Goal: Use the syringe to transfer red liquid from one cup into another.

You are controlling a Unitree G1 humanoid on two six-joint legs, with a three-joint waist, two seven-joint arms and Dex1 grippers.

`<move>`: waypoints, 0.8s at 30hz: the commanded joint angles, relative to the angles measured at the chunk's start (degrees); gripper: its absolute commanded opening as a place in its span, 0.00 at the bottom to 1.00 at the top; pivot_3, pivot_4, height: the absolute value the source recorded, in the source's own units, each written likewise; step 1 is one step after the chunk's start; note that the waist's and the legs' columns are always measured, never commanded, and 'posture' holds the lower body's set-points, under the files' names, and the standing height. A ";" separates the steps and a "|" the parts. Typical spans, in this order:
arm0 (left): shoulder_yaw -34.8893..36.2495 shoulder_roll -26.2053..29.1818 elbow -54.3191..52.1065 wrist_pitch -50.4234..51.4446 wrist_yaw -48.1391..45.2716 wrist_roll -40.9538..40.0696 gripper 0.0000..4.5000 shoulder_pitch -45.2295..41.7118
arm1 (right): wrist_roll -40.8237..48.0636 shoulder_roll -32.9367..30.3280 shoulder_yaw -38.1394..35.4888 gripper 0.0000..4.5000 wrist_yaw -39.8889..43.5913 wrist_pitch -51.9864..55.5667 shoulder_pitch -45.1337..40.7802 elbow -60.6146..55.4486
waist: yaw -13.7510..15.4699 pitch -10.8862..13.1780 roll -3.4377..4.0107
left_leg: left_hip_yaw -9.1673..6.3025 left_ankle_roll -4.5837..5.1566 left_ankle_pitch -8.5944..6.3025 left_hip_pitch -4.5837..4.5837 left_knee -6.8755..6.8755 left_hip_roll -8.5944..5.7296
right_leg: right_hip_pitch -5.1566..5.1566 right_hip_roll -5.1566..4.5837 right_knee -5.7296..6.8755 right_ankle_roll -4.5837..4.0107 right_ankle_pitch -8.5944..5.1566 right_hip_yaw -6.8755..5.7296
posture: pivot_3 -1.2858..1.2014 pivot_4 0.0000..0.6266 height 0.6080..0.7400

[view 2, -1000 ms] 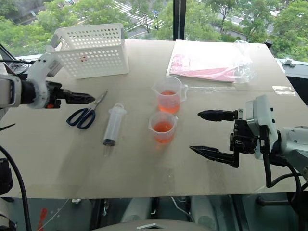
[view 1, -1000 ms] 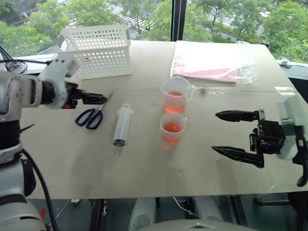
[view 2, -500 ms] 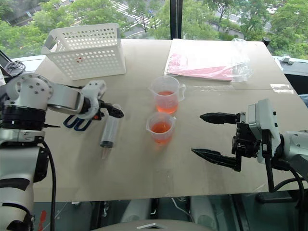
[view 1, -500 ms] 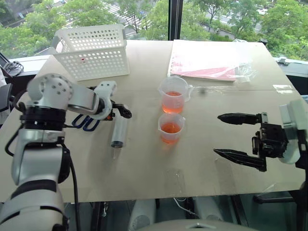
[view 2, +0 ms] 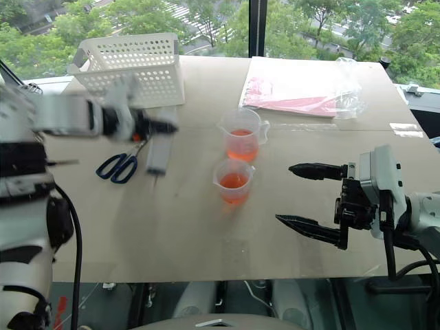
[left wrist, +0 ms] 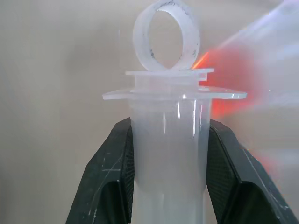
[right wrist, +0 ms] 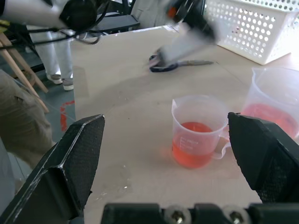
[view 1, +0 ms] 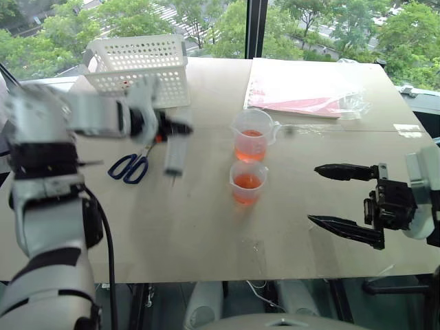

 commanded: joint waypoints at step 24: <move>-15.25 -31.99 10.02 -86.06 -49.84 56.70 0.32 13.65 | -7.23 10.07 8.35 1.00 -32.43 12.42 -32.08 11.03 | -0.38 -0.09 0.36 | 0.12 0.16 -0.07 -0.20 -0.11 -0.14 | -0.10 -0.07 -0.38 0.09 0.06 0.15 | 0.52 0.24 1.00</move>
